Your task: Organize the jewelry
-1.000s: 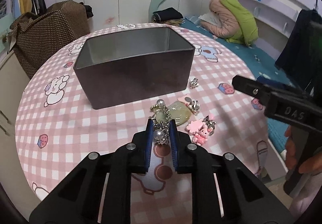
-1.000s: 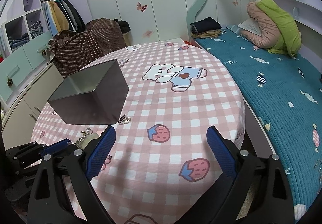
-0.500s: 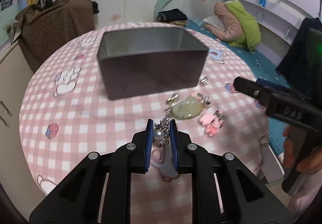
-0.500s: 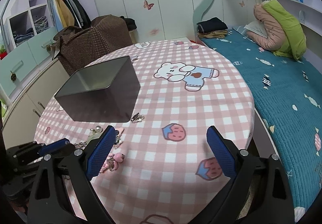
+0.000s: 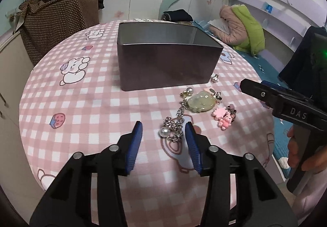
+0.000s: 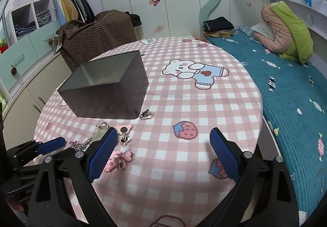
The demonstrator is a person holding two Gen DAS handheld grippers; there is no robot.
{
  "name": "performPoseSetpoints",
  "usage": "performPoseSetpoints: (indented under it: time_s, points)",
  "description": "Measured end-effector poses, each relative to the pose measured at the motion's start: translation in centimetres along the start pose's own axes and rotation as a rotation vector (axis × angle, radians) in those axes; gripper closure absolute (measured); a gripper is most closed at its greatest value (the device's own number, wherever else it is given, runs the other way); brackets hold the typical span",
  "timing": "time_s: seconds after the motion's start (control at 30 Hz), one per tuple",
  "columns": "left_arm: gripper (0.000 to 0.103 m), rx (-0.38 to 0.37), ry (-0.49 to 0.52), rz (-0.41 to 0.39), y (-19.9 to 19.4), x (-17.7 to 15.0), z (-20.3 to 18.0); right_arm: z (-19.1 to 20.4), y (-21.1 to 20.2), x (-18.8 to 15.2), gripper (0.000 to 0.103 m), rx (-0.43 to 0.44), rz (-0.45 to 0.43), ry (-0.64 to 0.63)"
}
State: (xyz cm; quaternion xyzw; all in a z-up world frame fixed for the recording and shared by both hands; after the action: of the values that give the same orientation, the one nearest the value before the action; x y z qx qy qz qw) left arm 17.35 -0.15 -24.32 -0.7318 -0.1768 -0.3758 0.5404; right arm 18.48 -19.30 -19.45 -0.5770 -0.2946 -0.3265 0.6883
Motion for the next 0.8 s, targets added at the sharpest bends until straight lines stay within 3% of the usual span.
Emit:
performPoseSetpoints:
  time_s: [0.27, 0.33, 0.63, 0.7, 0.77, 0.8]
  points:
    - [0.069, 0.001, 0.034, -0.031, -1.3, 0.9, 0.5, 0.8, 0.1, 0.0, 0.015, 0.001, 0.012, -0.025]
    - [0.074, 0.014, 0.051, -0.016, -0.9, 0.7, 0.6, 1.1, 0.2, 0.0, 0.015, 0.001, 0.015, -0.031]
    - [0.077, 0.029, 0.104, 0.012, 0.3, 0.0, -0.1, 1.9, 0.5, 0.1, 0.015, 0.003, 0.023, -0.052]
    - [0.092, 0.021, 0.106, 0.011, 0.7, 0.0, -0.2, 2.3, 0.5, 0.0, 0.016, 0.007, 0.023, -0.055]
    - [0.096, 0.020, 0.110, -0.003, 0.9, 0.1, -0.3, 2.7, 0.5, 0.0, 0.019, 0.019, 0.023, -0.065]
    - [0.103, 0.017, 0.110, -0.006, 1.0, 0.1, -0.3, 2.9, 0.5, 0.1, 0.019, 0.021, 0.024, -0.070]
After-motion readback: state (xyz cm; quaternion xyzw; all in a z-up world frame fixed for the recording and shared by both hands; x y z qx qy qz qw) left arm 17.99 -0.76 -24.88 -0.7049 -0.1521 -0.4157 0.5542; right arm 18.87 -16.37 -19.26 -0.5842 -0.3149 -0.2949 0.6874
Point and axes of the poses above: each gripper's, at about its wrist camera, not at the fingertips, and y roughly the way its jaws point, z to its left, x to its top, the point moved 7 cm from there along y, roughly the way its jaws point, and after that the axes turned 5 degrees about -z, right-handed, at the moved point
